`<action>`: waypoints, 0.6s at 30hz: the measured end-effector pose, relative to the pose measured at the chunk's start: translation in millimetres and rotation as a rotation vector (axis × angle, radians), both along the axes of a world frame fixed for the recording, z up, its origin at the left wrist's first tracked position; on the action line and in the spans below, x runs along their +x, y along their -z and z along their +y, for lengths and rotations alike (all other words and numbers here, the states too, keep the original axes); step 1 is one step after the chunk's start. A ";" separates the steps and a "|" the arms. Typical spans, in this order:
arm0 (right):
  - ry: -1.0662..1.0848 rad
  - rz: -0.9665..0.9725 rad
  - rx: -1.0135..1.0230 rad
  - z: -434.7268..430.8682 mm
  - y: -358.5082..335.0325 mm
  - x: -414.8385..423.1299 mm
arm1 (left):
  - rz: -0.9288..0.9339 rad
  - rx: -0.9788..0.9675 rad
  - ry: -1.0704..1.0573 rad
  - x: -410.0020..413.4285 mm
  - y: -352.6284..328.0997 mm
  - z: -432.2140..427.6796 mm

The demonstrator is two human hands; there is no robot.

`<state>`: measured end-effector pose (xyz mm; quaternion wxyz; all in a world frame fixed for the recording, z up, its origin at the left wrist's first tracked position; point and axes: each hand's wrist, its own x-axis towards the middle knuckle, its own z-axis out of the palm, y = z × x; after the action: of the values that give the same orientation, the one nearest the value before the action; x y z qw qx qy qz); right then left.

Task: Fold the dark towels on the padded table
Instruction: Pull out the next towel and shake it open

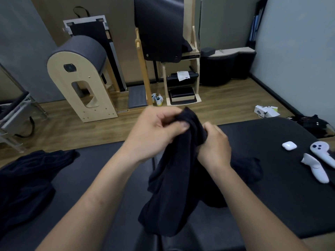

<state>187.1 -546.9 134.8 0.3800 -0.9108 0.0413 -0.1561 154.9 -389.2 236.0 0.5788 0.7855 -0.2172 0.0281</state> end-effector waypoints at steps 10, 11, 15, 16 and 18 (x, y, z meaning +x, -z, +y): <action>0.067 0.260 -0.287 -83.4 -6.5 50.9 | -0.251 -0.477 -0.524 43.3 -76.9 80.2; 0.045 0.314 -0.390 -97.5 -14.6 57.5 | -0.268 -0.510 -0.560 50.2 -86.2 94.6; 0.250 0.101 -0.399 -161.7 -75.9 82.6 | -0.317 -0.502 -0.652 69.1 -113.7 140.4; 0.319 -0.038 -0.341 -172.1 -90.0 91.0 | -0.329 -0.478 -0.658 72.6 -117.5 143.7; 0.379 -0.192 -0.209 -181.6 -103.7 101.6 | -0.332 -0.440 -0.679 76.8 -125.9 142.0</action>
<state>288.6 -728.5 238.4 0.2496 -0.9021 0.1590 -0.3139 231.7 -247.2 361.9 0.6474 0.6552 -0.0257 0.3885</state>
